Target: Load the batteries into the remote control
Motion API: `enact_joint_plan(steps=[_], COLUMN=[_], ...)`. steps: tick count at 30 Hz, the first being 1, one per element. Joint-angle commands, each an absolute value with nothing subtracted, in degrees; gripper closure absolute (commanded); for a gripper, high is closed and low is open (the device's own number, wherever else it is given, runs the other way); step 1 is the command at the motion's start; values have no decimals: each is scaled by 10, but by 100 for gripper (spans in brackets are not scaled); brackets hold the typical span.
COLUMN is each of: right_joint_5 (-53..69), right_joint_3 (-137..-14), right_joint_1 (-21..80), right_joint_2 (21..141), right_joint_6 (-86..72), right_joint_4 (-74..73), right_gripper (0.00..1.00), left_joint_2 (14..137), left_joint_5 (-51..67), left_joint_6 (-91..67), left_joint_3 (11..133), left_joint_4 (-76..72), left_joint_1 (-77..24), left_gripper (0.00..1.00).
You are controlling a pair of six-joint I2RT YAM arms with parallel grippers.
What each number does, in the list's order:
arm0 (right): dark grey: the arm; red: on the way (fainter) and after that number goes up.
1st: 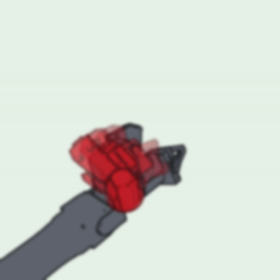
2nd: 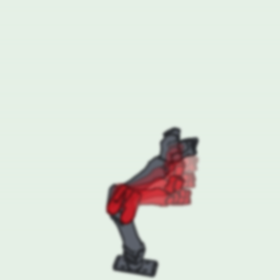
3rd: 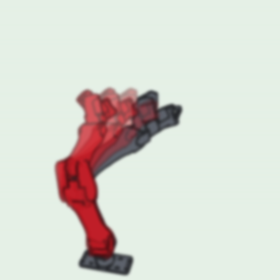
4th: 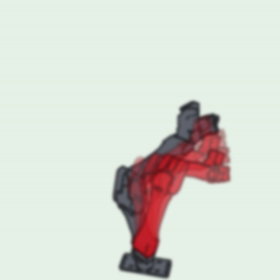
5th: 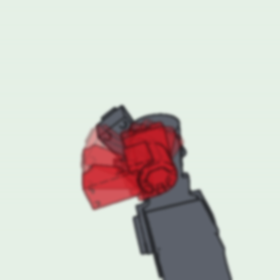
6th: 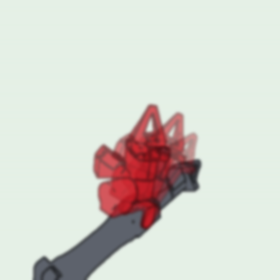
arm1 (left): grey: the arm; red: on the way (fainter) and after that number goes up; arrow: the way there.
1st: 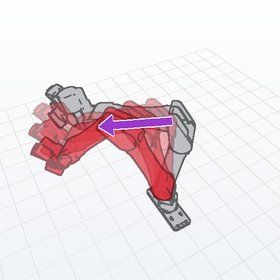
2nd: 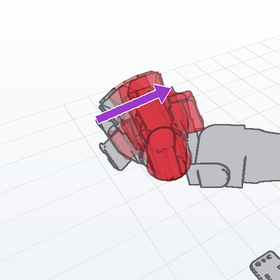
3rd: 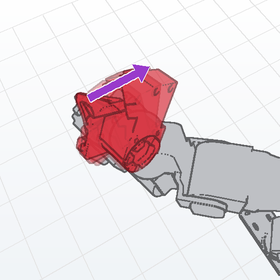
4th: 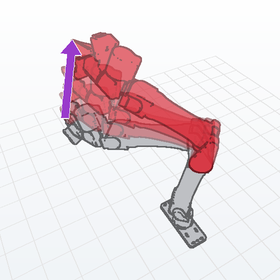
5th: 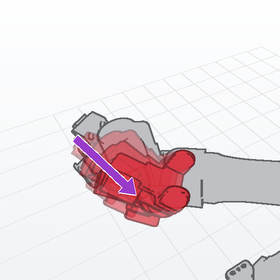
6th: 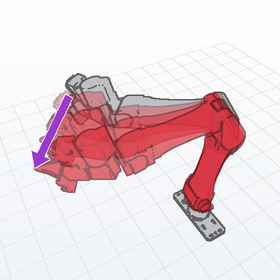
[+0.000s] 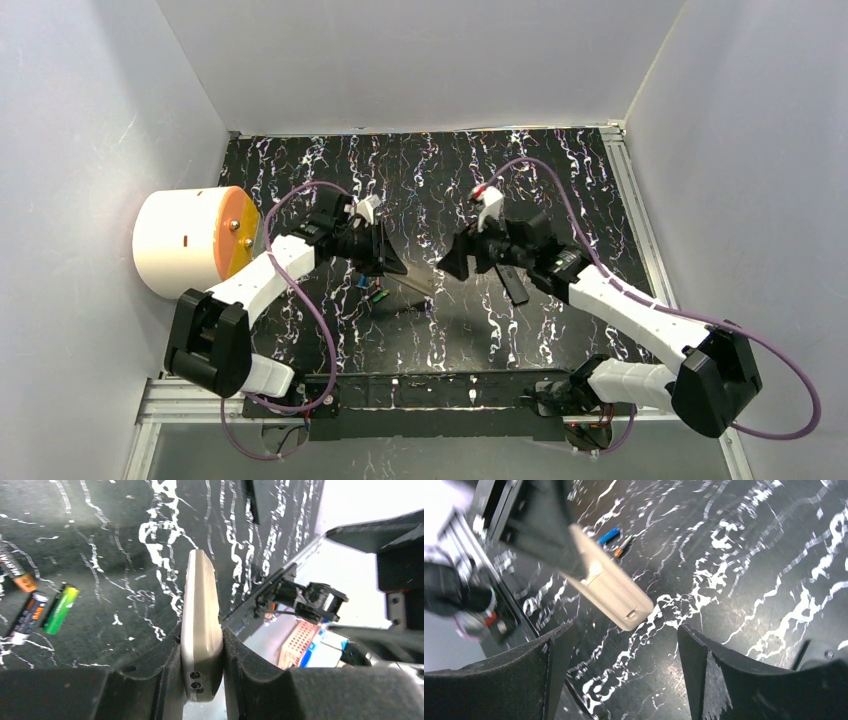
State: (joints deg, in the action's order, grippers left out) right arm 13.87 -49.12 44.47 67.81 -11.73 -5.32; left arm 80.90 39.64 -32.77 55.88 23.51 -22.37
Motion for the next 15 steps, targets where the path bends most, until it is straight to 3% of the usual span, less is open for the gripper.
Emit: enact_joint_plan(steps=[1, 5, 8, 11, 15], right_joint_5=[194, 220, 238, 237, 222], right_joint_3=[-436, -384, -336, -329, -326], right_joint_1=[374, 367, 367, 369, 371], right_joint_2=[677, 715, 751, 784, 805], right_joint_6=[-353, -511, -610, -632, -639], right_joint_4=[41, 116, 225, 252, 266], right_gripper=[19, 27, 41, 52, 55], left_joint_2=[773, 796, 824, 838, 835], left_joint_5=[332, 317, 333, 346, 346], left_joint_6=[-388, -422, -440, -437, -427], left_joint_3=[485, 449, 442, 429, 406], left_joint_4=[51, -14, -29, -21, -26], left_joint_1=[-229, -234, -239, -240, -240], left_gripper=[100, 100, 100, 100, 100])
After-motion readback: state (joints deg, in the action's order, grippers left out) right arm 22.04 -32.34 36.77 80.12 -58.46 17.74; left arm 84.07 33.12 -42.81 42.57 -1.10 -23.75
